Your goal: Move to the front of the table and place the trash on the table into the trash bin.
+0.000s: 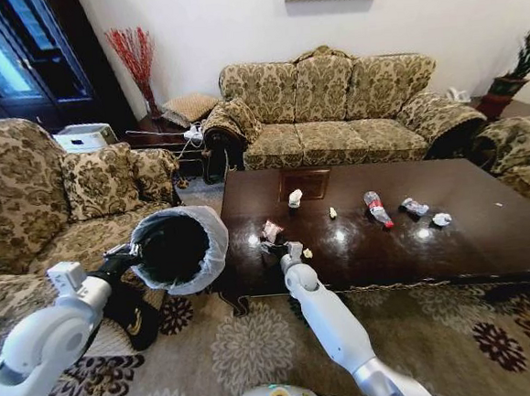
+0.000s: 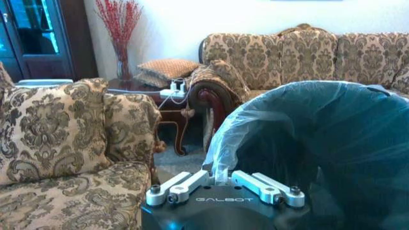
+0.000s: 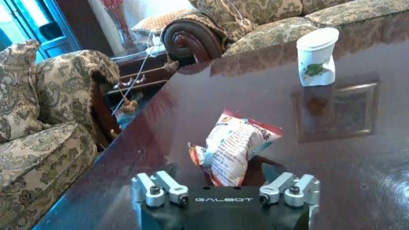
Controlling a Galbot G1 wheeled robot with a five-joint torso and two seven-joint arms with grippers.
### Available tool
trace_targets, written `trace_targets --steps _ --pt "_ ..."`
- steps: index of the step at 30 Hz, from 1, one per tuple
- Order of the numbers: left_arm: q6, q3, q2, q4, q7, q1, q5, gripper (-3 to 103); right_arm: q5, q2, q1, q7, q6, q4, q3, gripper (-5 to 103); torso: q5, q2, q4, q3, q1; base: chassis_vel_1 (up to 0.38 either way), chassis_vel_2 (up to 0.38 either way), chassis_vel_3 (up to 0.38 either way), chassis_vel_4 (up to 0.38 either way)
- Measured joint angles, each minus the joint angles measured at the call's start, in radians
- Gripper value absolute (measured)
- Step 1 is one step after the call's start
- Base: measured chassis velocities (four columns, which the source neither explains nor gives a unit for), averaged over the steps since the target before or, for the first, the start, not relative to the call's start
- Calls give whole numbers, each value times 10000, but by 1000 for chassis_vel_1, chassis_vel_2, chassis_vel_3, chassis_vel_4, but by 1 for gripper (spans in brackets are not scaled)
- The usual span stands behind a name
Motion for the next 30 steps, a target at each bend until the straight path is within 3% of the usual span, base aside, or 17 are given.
trace_targets --steps 4,6,8,10,12,13,16,19,21,22,30 --pt "-10 0 29 12 -11 24 -11 0 -127 93 100 -40 50 -201 52 77 0 0 1 0 -2 0 0 0 0" --pt "-19 0 67 28 -30 20 -37 0 -237 146 142 -122 166 -371 75 65 0 0 1 -1 -2 0 0 0 0" --pt "-19 1 70 32 -34 18 -41 0 -257 152 144 -139 174 -391 80 65 0 0 1 -1 -2 0 0 0 0" --pt "-37 33 71 45 -59 17 -58 0 -301 151 142 -148 105 -419 84 49 0 0 1 0 -1 0 0 0 0" --pt "-50 40 72 42 -56 40 -69 0 -298 142 138 -145 66 -420 84 49 0 0 0 0 -2 0 0 0 0" --pt "-58 43 69 33 -55 69 -73 0 -292 133 138 -140 43 -444 89 38 0 0 0 0 -2 0 0 0 0" --pt "-66 47 64 31 -53 80 -74 0 -282 123 150 -140 35 -491 104 33 1 0 0 0 -2 0 0 0 0" --pt "-95 49 64 12 -53 96 -75 0 -240 83 163 -139 35 -532 130 17 1 0 1 0 -2 0 0 0 0" --pt "-99 49 68 6 -54 101 -76 0 -231 67 156 -138 35 -532 139 17 0 0 1 0 -2 0 0 0 0" --pt "-103 49 81 -1 -54 109 -77 0 -217 29 117 -138 33 -512 155 6 0 0 1 0 -1 0 0 0 0" --pt "-57 -56 567 -1 -328 202 -429 0 -150 -287 -302 -187 58 247 451 0 2 0 2 0 -2 0 0 0 0"
